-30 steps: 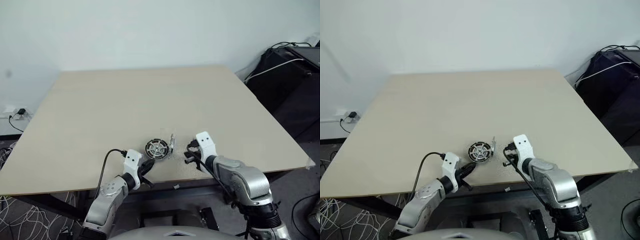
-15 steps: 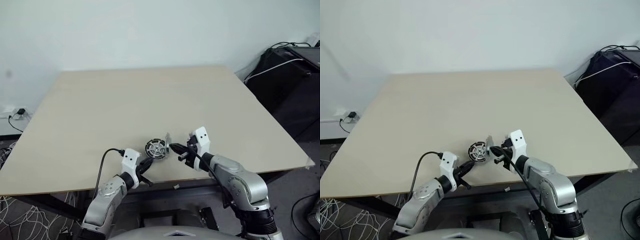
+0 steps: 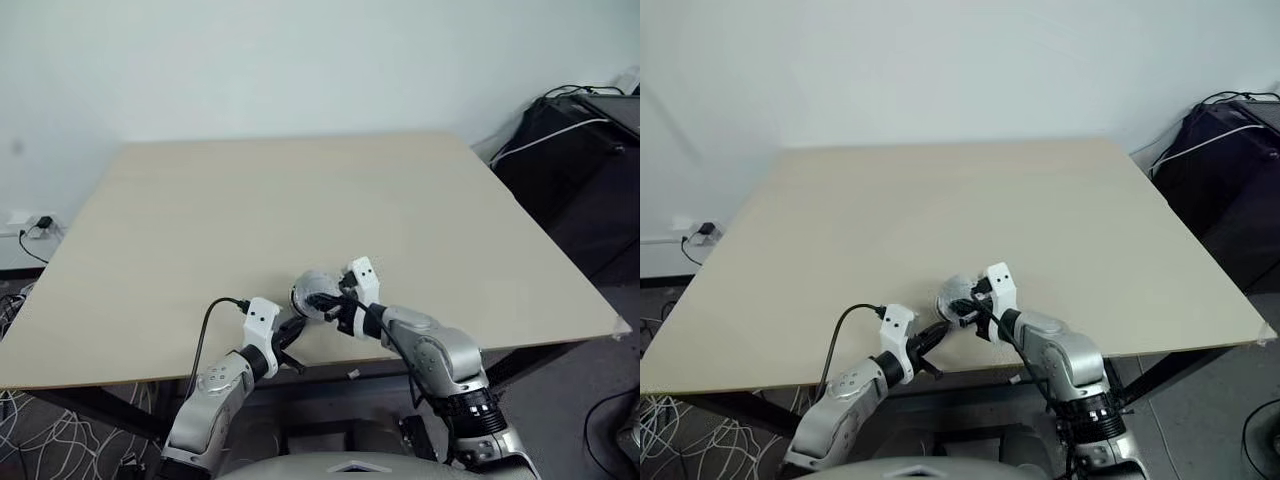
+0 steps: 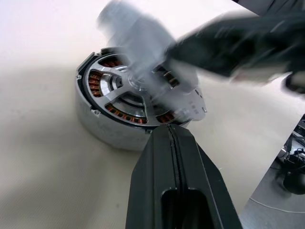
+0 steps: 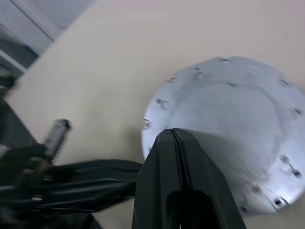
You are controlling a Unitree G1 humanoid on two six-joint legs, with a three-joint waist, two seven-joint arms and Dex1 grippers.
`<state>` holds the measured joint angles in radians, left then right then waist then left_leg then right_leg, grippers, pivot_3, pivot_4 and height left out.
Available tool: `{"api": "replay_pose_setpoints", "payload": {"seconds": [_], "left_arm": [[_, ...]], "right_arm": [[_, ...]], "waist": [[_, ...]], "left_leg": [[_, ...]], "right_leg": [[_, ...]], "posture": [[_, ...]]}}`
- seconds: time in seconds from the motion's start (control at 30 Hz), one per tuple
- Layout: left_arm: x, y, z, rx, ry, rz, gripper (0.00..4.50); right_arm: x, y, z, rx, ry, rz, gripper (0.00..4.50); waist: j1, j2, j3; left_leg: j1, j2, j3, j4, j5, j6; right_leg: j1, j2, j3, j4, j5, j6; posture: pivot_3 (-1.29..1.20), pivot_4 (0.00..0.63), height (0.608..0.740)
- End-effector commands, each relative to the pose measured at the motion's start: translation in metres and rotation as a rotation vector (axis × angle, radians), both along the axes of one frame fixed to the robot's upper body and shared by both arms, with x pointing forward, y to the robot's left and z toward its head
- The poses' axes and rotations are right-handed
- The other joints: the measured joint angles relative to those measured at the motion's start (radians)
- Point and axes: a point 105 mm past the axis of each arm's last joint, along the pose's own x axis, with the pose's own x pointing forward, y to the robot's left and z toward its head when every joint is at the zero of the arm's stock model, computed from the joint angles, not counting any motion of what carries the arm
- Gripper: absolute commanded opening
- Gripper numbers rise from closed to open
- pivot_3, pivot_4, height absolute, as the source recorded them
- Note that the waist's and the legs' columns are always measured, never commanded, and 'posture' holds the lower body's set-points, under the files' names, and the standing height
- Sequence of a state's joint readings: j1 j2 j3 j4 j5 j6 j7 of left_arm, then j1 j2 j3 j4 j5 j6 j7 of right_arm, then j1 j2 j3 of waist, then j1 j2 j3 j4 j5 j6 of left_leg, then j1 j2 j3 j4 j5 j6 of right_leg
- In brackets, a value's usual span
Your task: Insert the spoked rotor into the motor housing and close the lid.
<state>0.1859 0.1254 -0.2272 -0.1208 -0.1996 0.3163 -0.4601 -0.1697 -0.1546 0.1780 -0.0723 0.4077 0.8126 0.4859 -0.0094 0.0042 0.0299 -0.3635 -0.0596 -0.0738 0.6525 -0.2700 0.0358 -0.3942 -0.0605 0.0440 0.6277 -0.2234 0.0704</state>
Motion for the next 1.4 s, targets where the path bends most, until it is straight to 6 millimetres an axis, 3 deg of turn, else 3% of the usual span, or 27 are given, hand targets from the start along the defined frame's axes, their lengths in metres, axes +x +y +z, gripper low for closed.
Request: {"api": "replay_pose_setpoints", "payload": {"seconds": [0.03,0.33,0.53,0.63,1.03,1.4], "left_arm": [[0.004,-0.001,0.021,-0.036,-0.085,-0.012,0.00],[0.001,0.000,0.021,-0.030,-0.085,-0.021,0.00],[0.000,0.004,0.024,-0.039,-0.118,-0.006,0.00],[-0.001,0.007,0.022,-0.028,-0.126,0.002,0.00],[-0.003,0.004,0.027,-0.008,-0.198,-0.057,0.00],[-0.007,0.007,0.022,0.002,-0.163,-0.073,0.00]], "right_arm": [[0.013,-0.001,0.001,-0.008,-0.025,-0.034,0.01],[0.013,0.001,-0.010,-0.033,-0.007,-0.044,0.01],[0.019,-0.001,0.035,-0.033,-0.277,-0.110,0.01],[0.018,-0.004,0.051,-0.096,-0.456,-0.132,0.59],[0.024,0.002,0.015,-0.270,-0.495,-0.131,4.47],[0.019,0.017,0.005,-0.266,-0.462,-0.047,4.47]], "waist": [[-0.001,0.000,0.000],[-0.002,0.001,-0.001],[-0.001,0.002,-0.001],[-0.002,0.002,-0.001],[-0.001,0.002,-0.001],[-0.002,0.002,-0.001]], "left_leg": [[0.000,0.000,0.000,0.000,0.000,0.000],[0.001,0.000,0.000,0.000,0.000,0.000],[0.000,0.000,0.000,0.000,0.000,0.000],[0.000,0.000,0.000,0.000,0.000,-0.001],[0.001,0.000,0.000,0.000,0.000,-0.001],[0.001,0.000,0.000,0.000,0.000,-0.001]], "right_leg": [[0.000,0.000,0.000,0.000,0.000,0.000],[0.000,0.000,0.000,0.000,0.000,-0.001],[0.000,0.000,0.000,0.000,0.000,0.000],[-0.001,0.000,0.000,0.000,0.000,0.000],[0.000,0.000,0.000,0.001,-0.001,-0.001],[0.000,0.000,0.000,0.001,0.000,-0.001]], "posture": [[0.00,0.000,0.740],[0.00,0.000,0.740],[0.00,0.000,0.740],[0.00,0.000,0.740],[0.00,0.000,0.740],[0.00,0.000,0.740]]}}
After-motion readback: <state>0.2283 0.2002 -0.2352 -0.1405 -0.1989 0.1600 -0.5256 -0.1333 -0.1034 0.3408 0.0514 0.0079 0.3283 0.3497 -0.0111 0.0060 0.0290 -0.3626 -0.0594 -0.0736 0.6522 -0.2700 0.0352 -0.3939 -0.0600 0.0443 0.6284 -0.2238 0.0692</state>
